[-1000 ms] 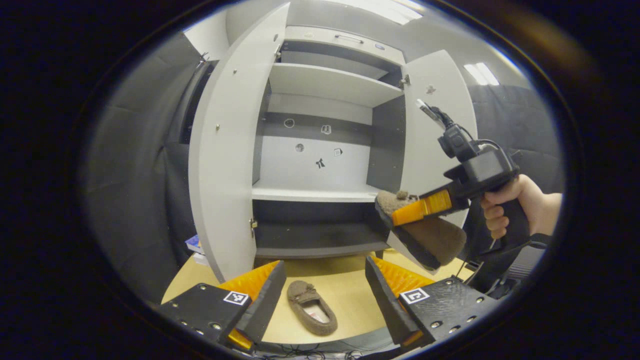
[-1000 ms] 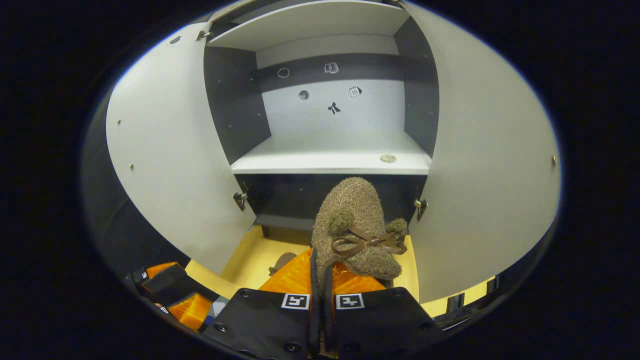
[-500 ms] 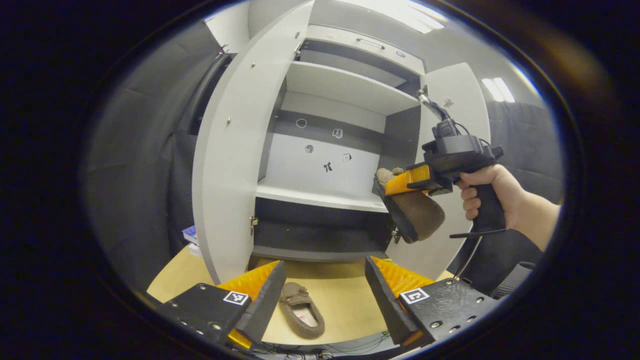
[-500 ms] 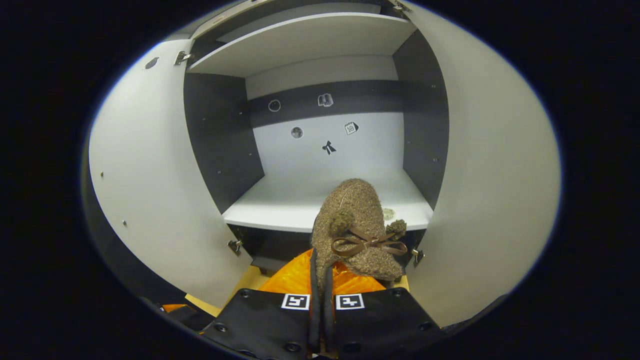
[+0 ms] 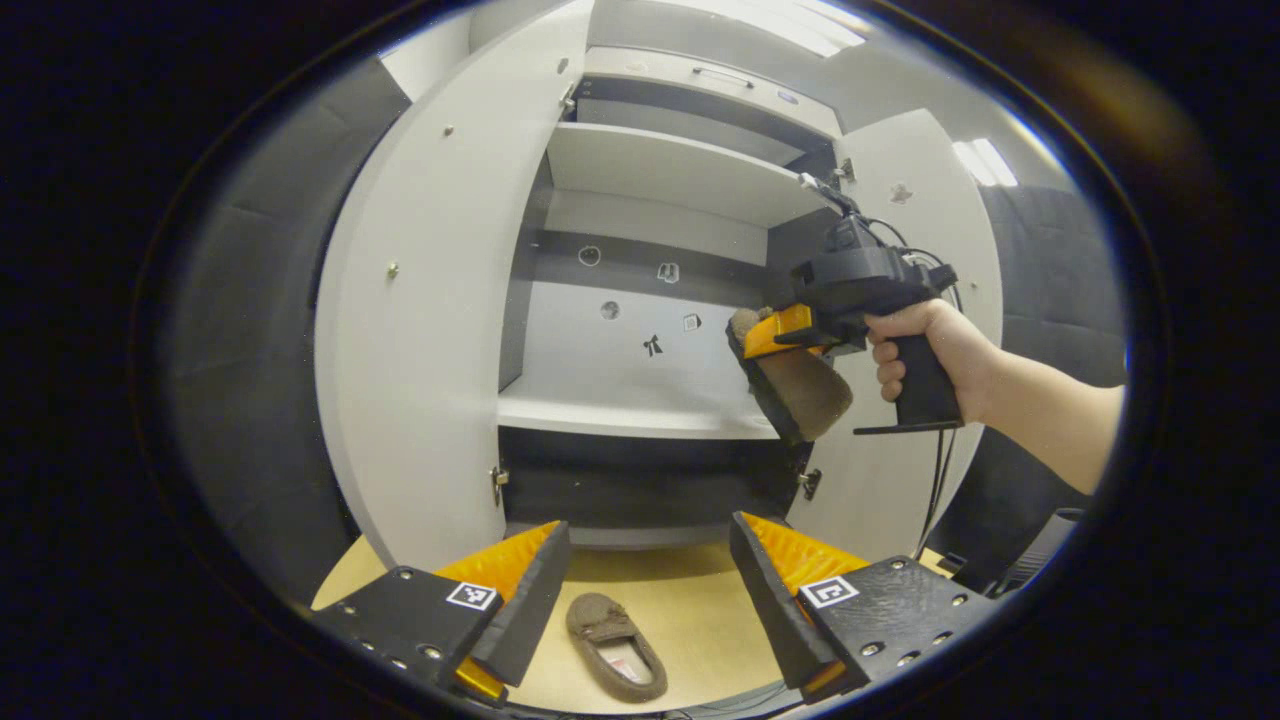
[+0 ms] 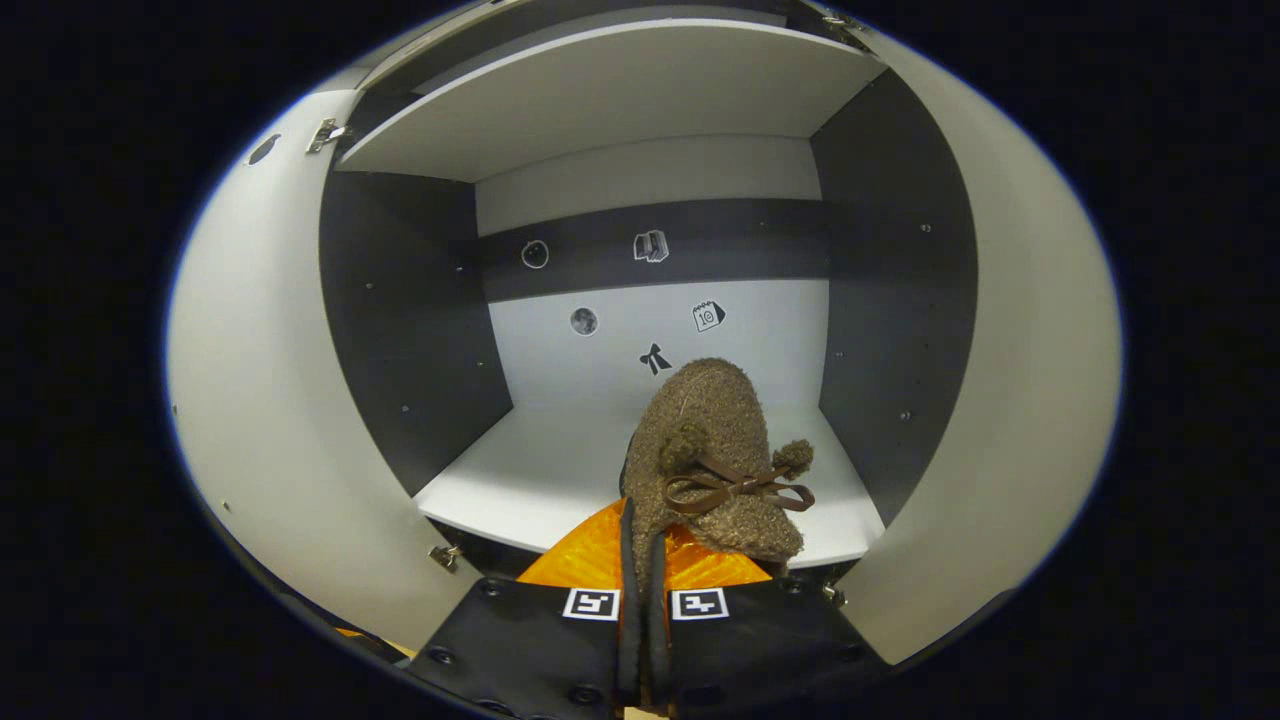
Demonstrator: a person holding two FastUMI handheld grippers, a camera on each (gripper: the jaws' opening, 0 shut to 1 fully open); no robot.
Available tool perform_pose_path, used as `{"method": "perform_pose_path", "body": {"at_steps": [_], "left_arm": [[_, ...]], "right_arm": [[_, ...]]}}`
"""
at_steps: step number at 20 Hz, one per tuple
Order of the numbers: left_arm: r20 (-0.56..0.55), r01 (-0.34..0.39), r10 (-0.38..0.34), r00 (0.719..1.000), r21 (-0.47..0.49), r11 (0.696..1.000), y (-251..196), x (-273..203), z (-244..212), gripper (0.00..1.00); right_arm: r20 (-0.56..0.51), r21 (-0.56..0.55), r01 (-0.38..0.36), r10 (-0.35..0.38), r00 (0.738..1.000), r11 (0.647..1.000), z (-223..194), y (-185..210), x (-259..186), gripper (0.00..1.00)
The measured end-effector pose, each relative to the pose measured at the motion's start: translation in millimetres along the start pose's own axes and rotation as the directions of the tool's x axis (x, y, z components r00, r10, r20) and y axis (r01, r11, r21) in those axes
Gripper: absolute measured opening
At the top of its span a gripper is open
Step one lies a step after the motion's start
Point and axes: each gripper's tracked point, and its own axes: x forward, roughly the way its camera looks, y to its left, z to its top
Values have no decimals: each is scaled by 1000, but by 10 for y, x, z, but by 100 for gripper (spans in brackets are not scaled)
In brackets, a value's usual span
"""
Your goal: Grab one shoe with the right hand and put it into the shoe cabinet, grab the other shoe with the left hand and put it into the shoe cabinet; then close the right door with the right hand and the left door with the left hand.
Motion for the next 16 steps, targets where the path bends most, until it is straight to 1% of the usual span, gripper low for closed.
{"method": "perform_pose_path", "body": {"at_steps": [4, 5, 6, 9, 10, 11, 13, 16], "left_arm": [[1, -3, 3, 1000, 6, 1000, -27, 222, 86, 93], [-1, -7, 7, 1000, 11, 1000, -32, 259, 87, 100], [-9, -12, 12, 1000, 15, 1000, -33, 295, 84, 93], [-20, -38, 39, 999, 18, 999, -49, 326, 100, 93], [-30, -46, 47, 998, 20, 999, -56, 331, 87, 100], [-45, -58, 59, 997, 25, 998, -40, 341, 48, 93], [-62, -85, 87, 994, 31, 996, -17, 342, 16, 93], [-87, -127, 129, 988, 26, 992, 42, 360, -33, 93]], "right_arm": [[-9, 0, 24, -24, 1000, 1000, 52, -208, 340, 5], [-9, 8, 25, -25, 1000, 1000, 76, -241, 427, 5], [-5, 11, 22, -22, 1000, 1000, 106, -272, 528, 5], [-5, -15, 55, -55, 998, 998, 168, -430, 859, 5], [-4, -21, 63, -63, 998, 998, 177, -456, 966, 5], [-3, -19, 62, -62, 998, 998, 193, -471, 1052, 5], [-10, 9, 55, -55, 998, 998, 187, -475, 1177, 5], [-30, 31, 23, -22, 999, 999, 133, -426, 1365, 5]]}}
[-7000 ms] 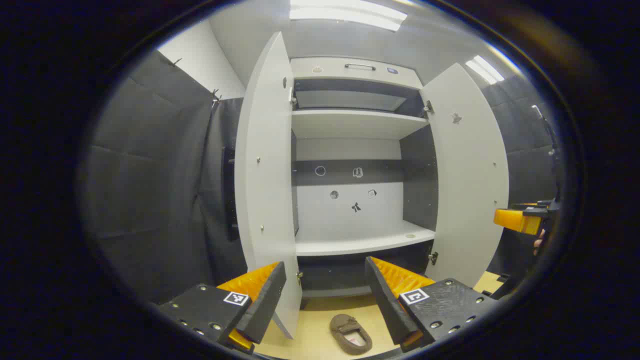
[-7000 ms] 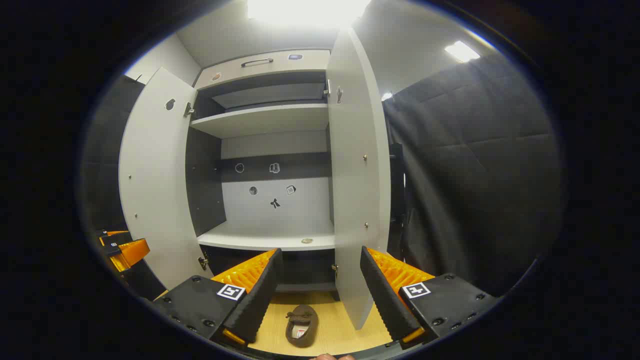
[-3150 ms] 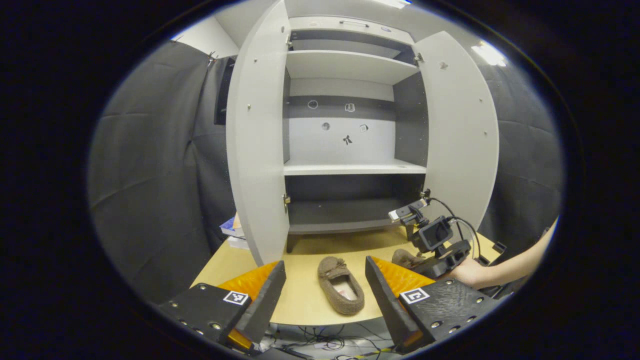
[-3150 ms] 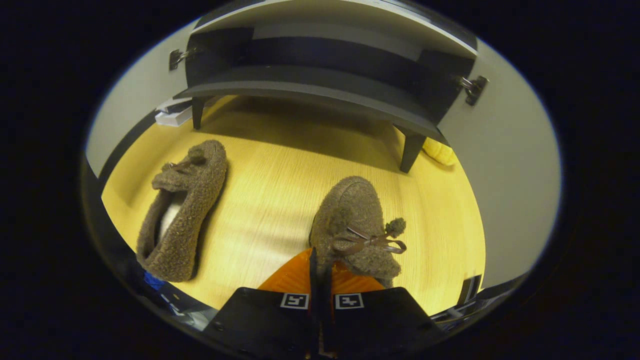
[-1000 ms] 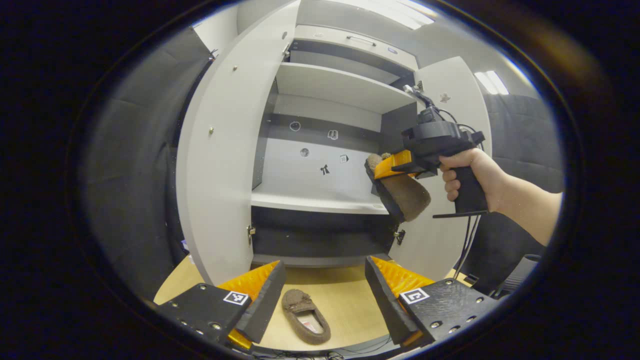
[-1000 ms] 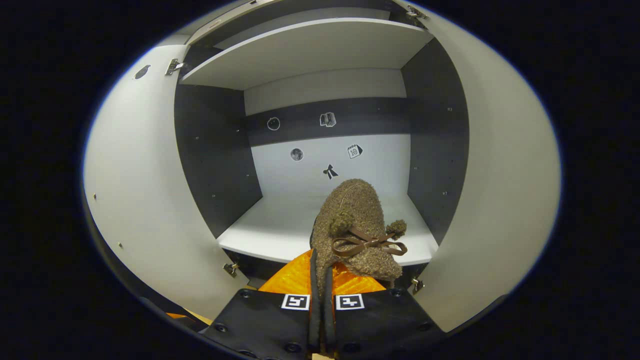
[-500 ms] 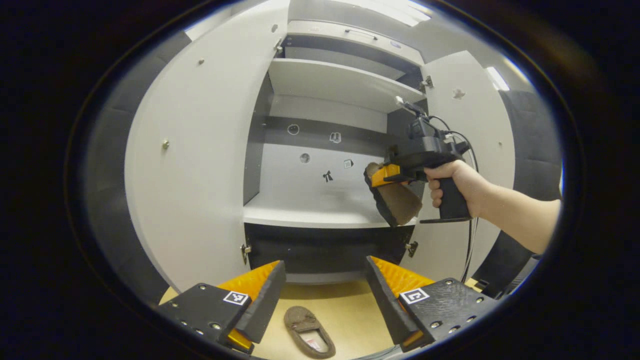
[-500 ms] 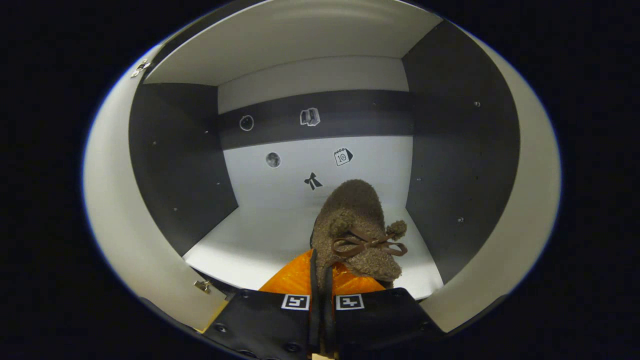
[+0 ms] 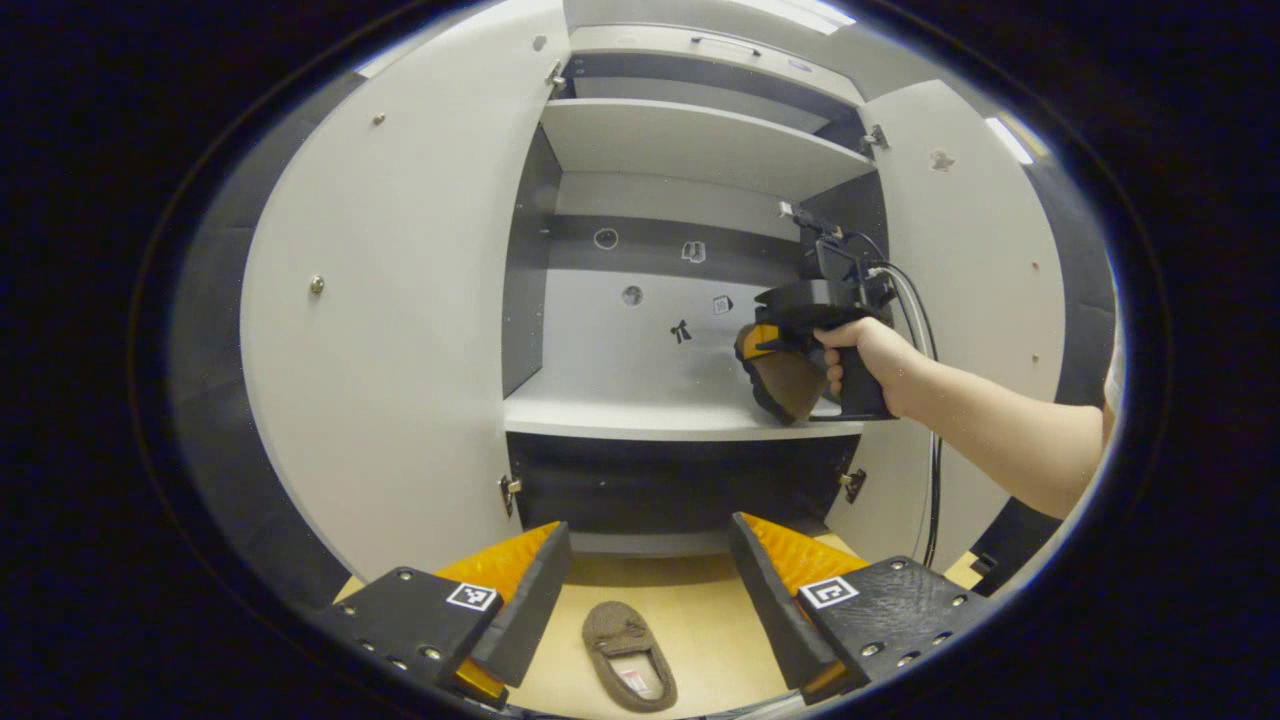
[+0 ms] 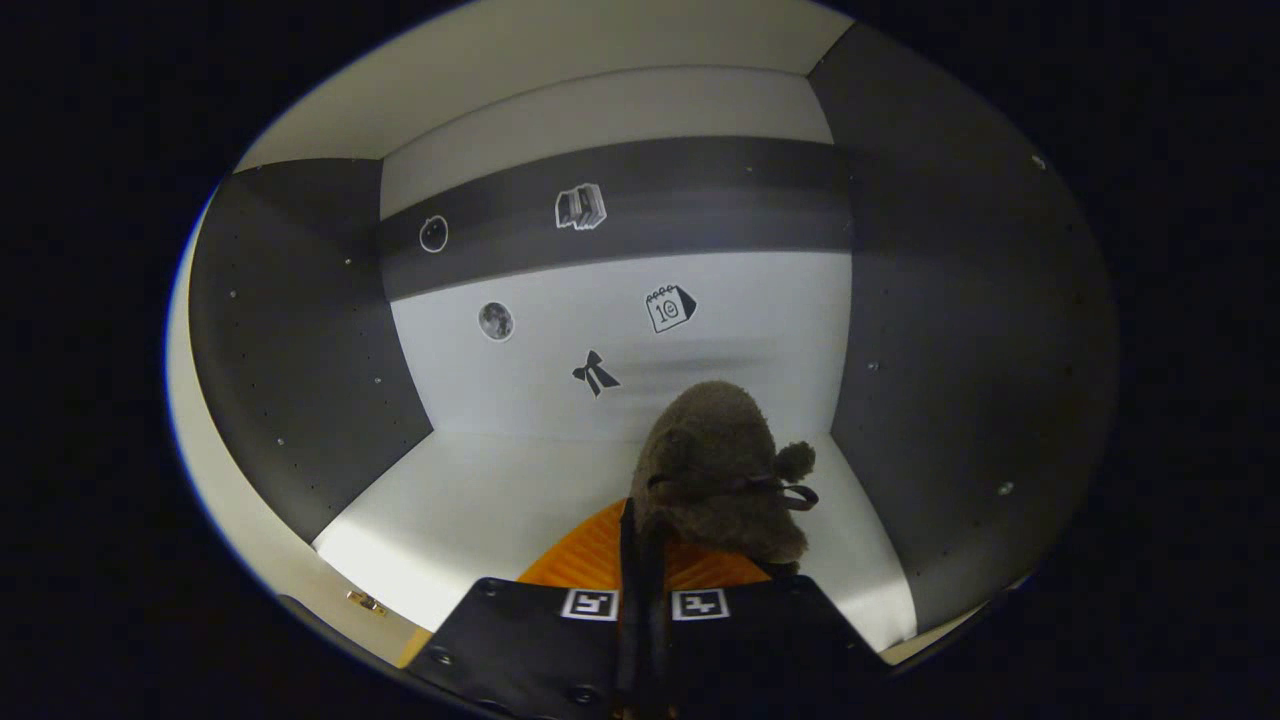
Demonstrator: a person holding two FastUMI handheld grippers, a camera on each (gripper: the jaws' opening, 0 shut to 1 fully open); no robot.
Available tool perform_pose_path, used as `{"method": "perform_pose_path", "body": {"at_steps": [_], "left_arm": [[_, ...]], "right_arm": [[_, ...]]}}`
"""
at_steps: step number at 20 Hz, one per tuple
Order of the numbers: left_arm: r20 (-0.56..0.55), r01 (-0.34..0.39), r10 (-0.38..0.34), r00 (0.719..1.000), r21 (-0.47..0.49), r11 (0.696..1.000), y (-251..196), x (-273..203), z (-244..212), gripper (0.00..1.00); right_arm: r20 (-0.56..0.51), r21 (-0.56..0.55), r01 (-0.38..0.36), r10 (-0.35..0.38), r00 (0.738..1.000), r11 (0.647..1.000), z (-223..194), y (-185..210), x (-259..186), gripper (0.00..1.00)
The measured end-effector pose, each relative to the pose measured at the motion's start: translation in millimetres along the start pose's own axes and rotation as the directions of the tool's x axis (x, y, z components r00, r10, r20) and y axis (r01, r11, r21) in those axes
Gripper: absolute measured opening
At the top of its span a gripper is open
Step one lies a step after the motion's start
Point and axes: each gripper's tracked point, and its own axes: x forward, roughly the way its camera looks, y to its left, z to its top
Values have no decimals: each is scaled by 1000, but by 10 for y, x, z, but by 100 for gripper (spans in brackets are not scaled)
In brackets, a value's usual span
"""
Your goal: Grab one shoe with the right hand and put it into the shoe cabinet, grab the other shoe with the left hand and put it into the shoe cabinet; then close the right door with the right hand and the left door with the left hand.
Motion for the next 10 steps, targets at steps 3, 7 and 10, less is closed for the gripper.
{"method": "perform_pose_path", "body": {"at_steps": [3, 7, 10], "left_arm": [[-21, -43, 43, 999, -4, 999, 32, 8, -31, 93], [-28, -81, 81, 996, -12, 997, 3, 73, -5, 93], [-32, -78, 77, 997, -43, 996, -81, 100, -45, 93]], "right_arm": [[-40, 31, -43, 44, 998, 999, -88, 118, 146, 7], [-79, 76, -86, 92, 993, 993, -140, 251, 197, 7], [-112, 140, -128, 144, 983, 982, -136, 342, 129, 18]]}}
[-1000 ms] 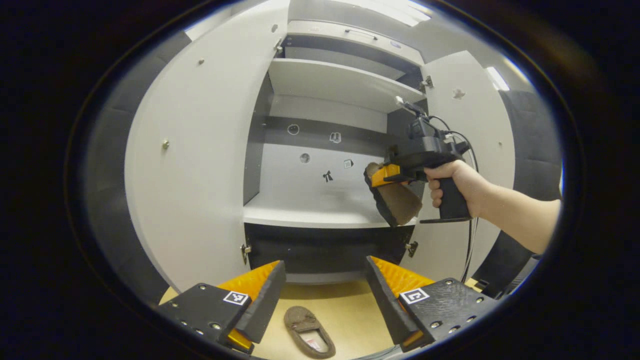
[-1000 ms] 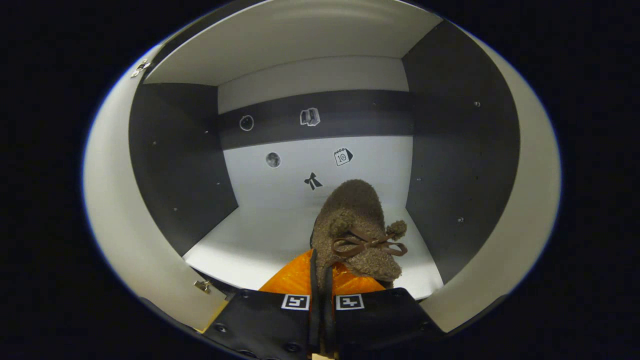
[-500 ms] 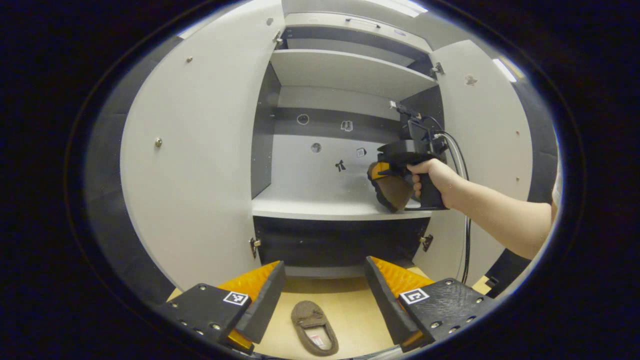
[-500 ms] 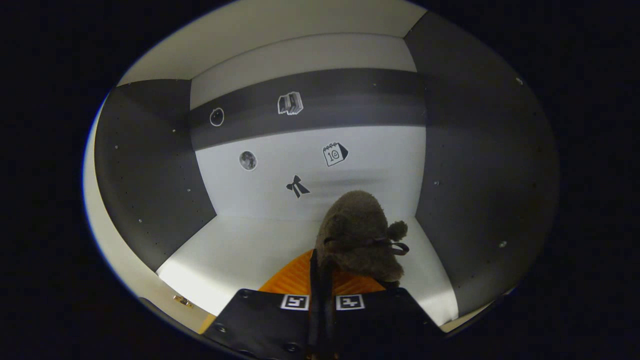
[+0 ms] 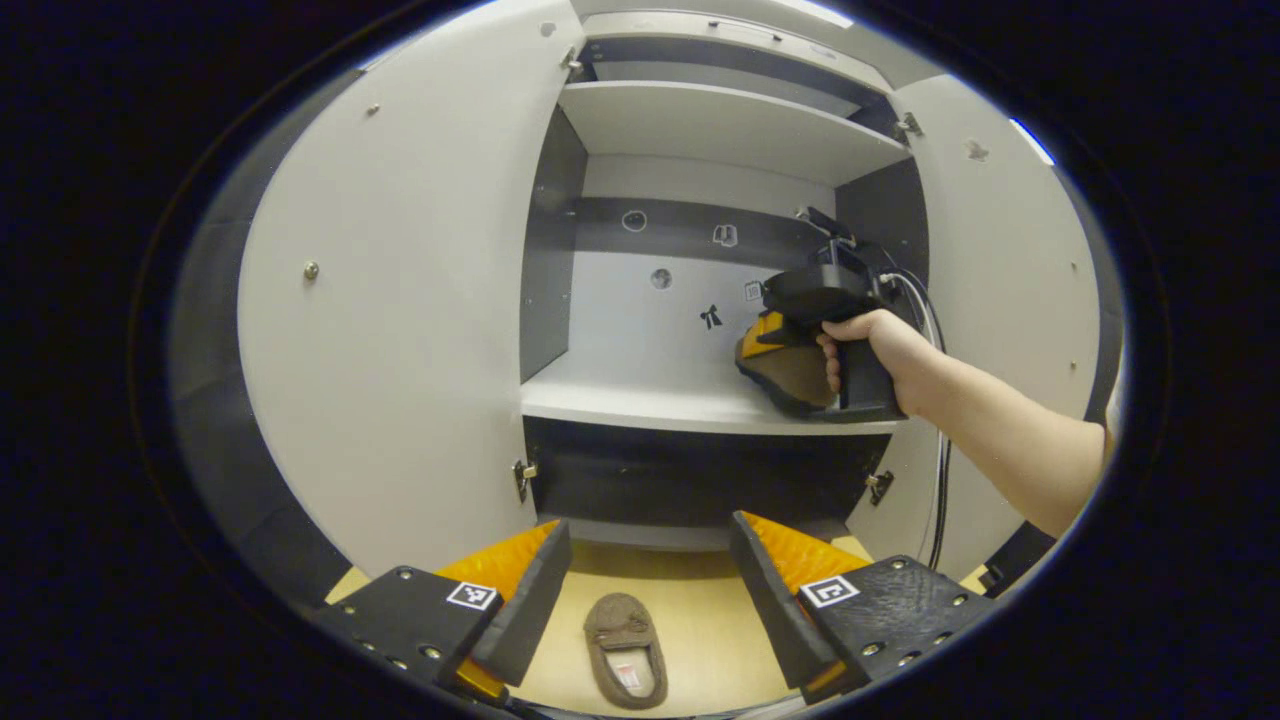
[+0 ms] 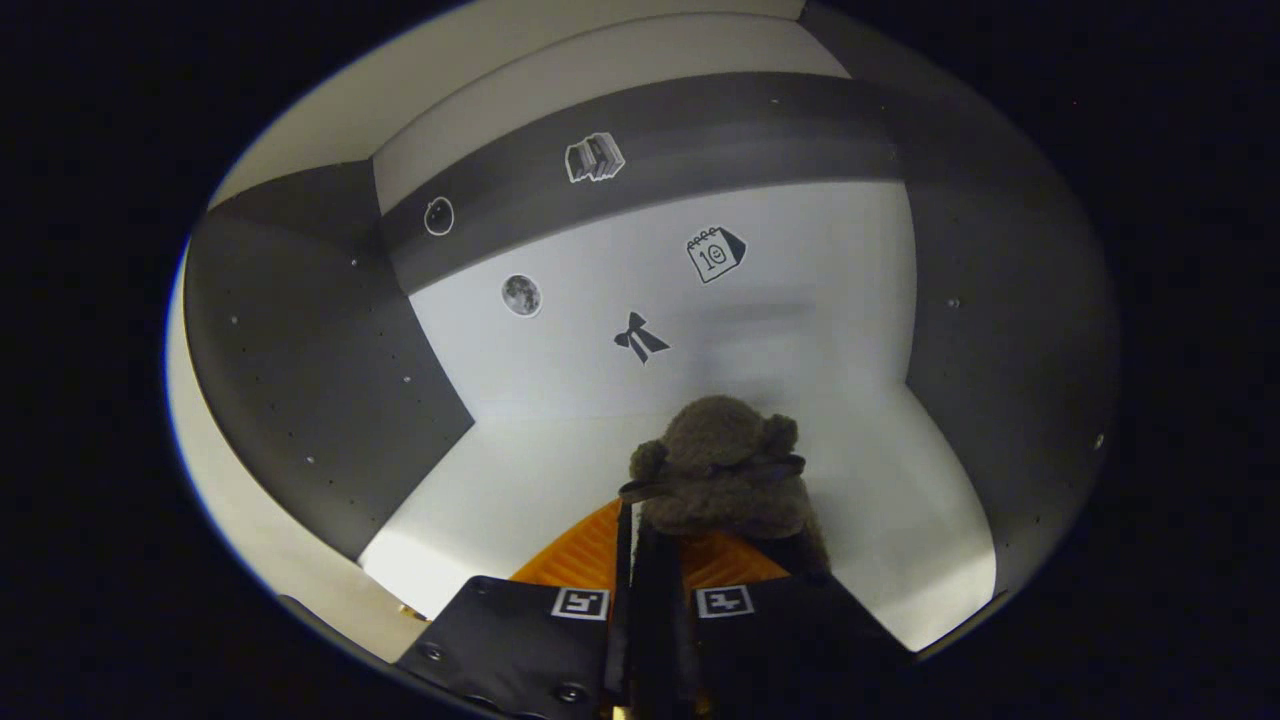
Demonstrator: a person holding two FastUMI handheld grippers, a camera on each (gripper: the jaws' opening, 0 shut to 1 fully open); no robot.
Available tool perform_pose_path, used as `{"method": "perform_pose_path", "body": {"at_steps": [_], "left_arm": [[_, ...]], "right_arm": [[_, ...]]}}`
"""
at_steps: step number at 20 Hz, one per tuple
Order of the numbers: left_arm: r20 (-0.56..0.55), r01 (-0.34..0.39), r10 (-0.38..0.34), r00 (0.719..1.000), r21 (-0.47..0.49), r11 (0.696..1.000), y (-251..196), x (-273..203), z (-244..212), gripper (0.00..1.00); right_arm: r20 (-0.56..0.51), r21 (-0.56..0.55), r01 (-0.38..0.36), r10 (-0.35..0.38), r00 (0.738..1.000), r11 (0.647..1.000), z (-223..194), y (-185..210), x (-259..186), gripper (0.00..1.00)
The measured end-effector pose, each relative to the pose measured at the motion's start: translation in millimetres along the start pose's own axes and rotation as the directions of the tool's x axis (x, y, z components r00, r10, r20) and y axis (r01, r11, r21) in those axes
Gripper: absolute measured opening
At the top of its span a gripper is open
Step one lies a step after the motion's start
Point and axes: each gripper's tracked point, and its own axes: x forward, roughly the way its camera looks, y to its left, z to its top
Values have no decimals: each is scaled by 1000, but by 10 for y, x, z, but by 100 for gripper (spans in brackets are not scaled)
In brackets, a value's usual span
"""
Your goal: Grab one shoe with the right hand and put it into the shoe cabinet, grab the other shoe with the left hand and put it into the shoe cabinet; then close the right door with the right hand and the left door with the left hand.
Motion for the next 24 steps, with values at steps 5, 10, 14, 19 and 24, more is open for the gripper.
{"method": "perform_pose_path", "body": {"at_steps": [5, 10, 14, 19, 24], "left_arm": [[-16, -3, 2, 1000, -37, 999, 35, -5, -161, 93], [-41, 15, -18, 999, -64, 998, 177, -78, -250, 93], [-53, 48, -48, 997, 6, 999, 327, -188, -334, 93], [-150, 129, -129, 980, -12, 992, 373, -212, -677, 93], [-270, 182, -161, 949, 55, 982, 338, -108, -1099, 97]], "right_arm": [[-35, 51, -45, 47, 998, 998, -10, 153, -155, 56], [-40, 33, -24, 25, 999, 999, -60, 283, -396, 98], [-42, 14, 9, -8, 999, 1000, -121, 360, -618, 98], [66, -28, 66, -64, 996, 997, -45, 411, -1139, 98], [170, -168, 166, -137, 976, 972, -337, 295, -1922, 98]]}}
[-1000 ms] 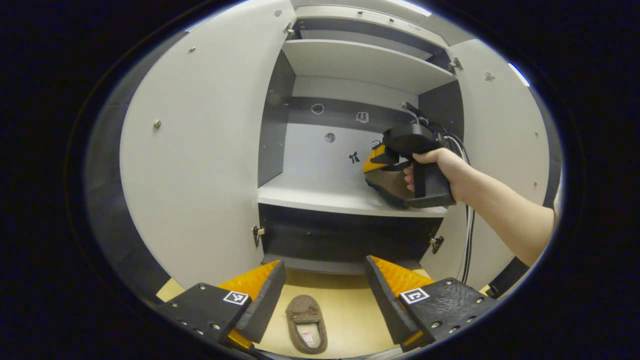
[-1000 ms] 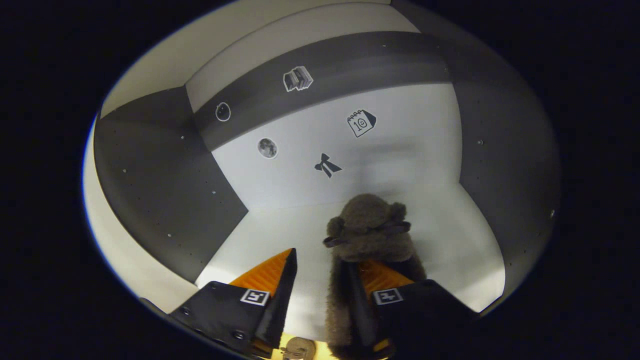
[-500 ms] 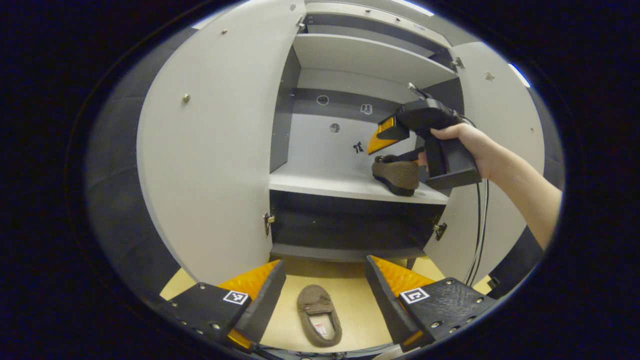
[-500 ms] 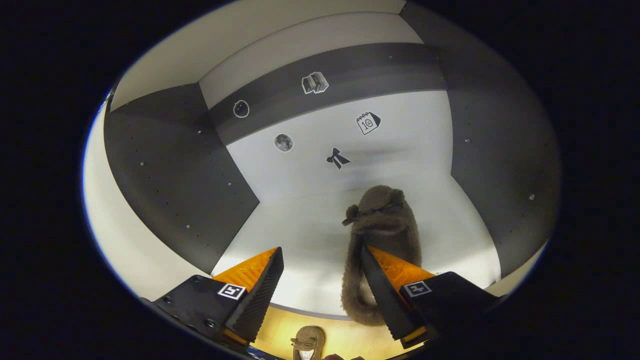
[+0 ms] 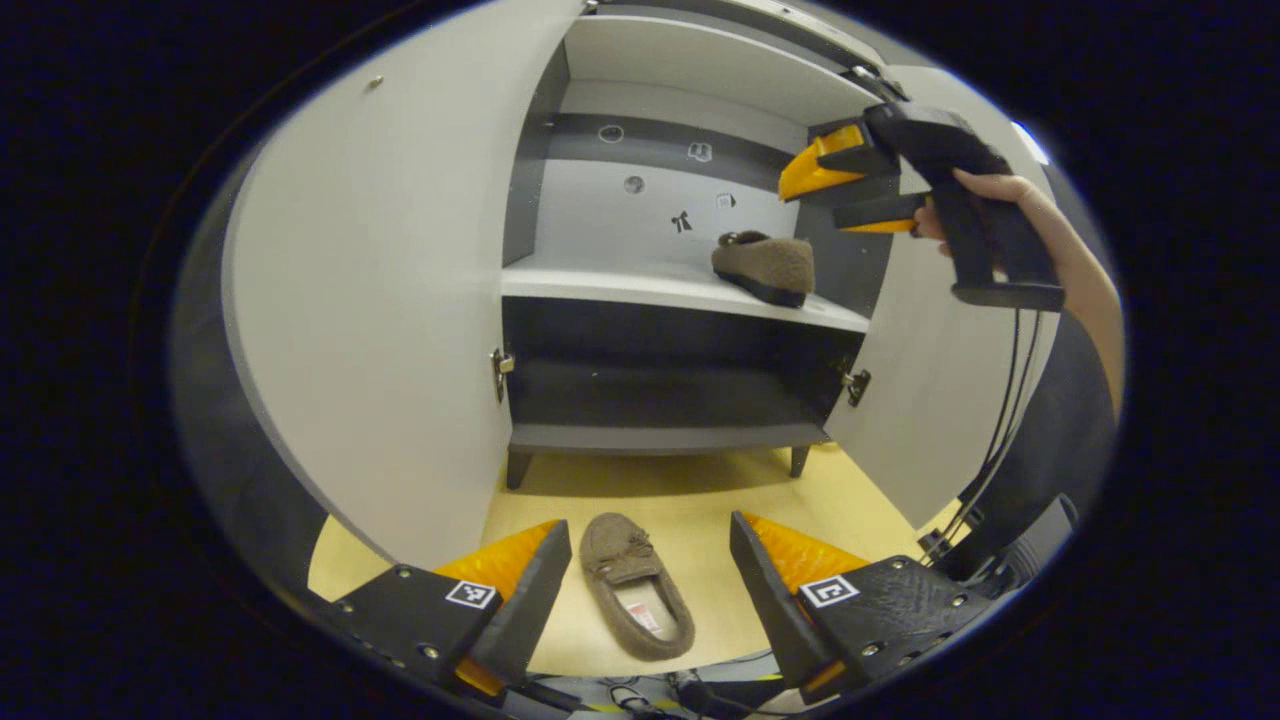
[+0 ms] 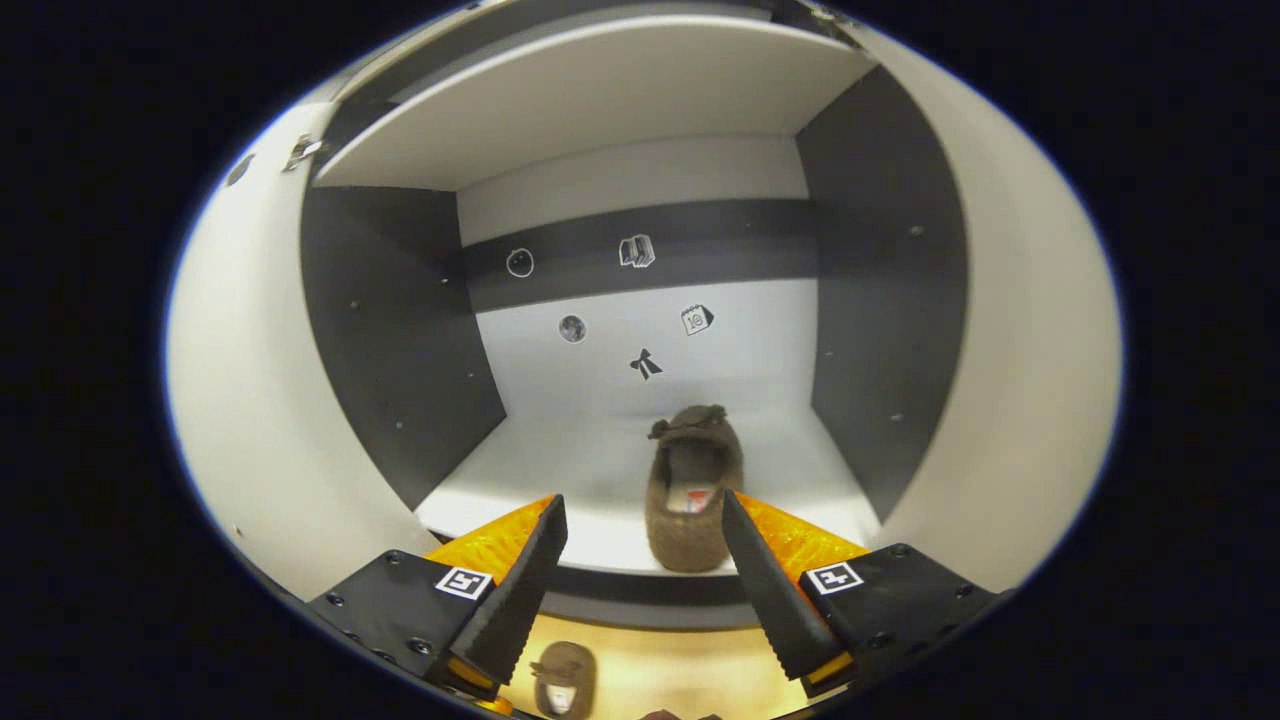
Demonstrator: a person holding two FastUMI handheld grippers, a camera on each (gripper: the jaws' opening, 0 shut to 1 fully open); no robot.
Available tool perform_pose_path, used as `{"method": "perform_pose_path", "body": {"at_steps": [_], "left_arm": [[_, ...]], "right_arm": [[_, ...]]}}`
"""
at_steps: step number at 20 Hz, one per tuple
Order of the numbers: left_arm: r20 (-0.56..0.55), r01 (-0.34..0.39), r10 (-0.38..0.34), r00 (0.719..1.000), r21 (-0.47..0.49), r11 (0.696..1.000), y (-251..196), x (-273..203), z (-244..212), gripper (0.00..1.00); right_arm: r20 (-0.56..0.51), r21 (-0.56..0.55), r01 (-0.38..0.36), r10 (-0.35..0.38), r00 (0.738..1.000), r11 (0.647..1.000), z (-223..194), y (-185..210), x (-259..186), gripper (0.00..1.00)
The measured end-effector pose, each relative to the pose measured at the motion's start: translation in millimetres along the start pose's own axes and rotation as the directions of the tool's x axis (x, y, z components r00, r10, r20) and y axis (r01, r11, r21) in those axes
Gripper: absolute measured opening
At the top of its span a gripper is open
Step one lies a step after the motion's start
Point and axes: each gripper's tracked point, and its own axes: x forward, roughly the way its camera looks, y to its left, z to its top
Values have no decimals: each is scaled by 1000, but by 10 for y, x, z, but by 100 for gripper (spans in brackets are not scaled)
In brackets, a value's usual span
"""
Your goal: Grab one shoe with the right hand and put it into the shoe cabinet, grab the other shoe with the left hand and put it into the shoe cabinet; then close the right door with the right hand and the left door with the left hand.
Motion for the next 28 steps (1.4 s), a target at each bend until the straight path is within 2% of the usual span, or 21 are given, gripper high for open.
{"method": "perform_pose_path", "body": {"at_steps": [2, 4, 5, 11, 14, 15, 19, 21, 22, 23, 25, 26, 27, 28], "left_arm": [[-76, 17, -16, 997, 16, 1000, -5, 79, -245, 93], [-120, 68, -70, 990, -22, 997, -53, 183, -441, 93], [-143, 72, -74, 987, -24, 997, -40, 262, -548, 94], [-284, 59, -43, 958, 48, 997, 204, 650, -1164, 94], [-349, 44, -11, 937, 87, 995, 292, 748, -1329, 94], [-361, 47, -12, 933, 90, 995, 302, 800, -1367, 94], [-426, 55, -16, 905, 78, 995, 286, 1004, -1529, 93], [-433, 40, -8, 901, 65, 997, 314, 1113, -1549, 94], [-437, 28, 0, 899, 58, 998, 333, 1161, -1558, 94], [-443, 17, 8, 897, 53, 998, 354, 1223, -1590, 94], [-473, 5, 12, 881, 35, 999, 380, 1301, -1675, 94], [-503, 0, 0, 865, 0, 1000, 353, 1306, -1730, 93], [-503, 4, -33, 864, -58, 998, 285, 1331, -1713, 99], [-493, -18, -33, 869, -99, 995, 270, 1368, -1682, 81]], "right_arm": [[18, -64, 33, -32, 999, 997, -174, -79, -327, 98], [54, -82, 84, -80, 995, 993, -327, -172, -625, 98], [68, -74, 94, -89, 994, 993, -407, -183, -762, 92], [66, -38, 196, -193, 979, 980, -915, -452, -1554, 96], [88, -3, 313, -311, 946, 950, -1020, -685, -2000, 100], [92, 22, 348, -349, 933, 937, -1058, -774, -2141, 96], [90, 86, 459, -466, 880, 884, -1205, -1147, -2550, 95], [65, 96, 510, -517, 854, 855, -1343, -1387, -2656, 100], [55, 104, 526, -533, 844, 844, -1382, -1491, -2685, 100], [50, 114, 533, -540, 840, 838, -1392, -1567, -2697, 96], [55, 121, 541, -550, 833, 832, -1361, -1744, -2701, 96], [59, 116, 545, -554, 830, 830, -1346, -1856, -2697, 96], [60, 105, 548, -556, 829, 830, -1324, -1953, -2686, 100], [56, 94, 551, -557, 829, 829, -1321, -2056, -2677, 96]]}}
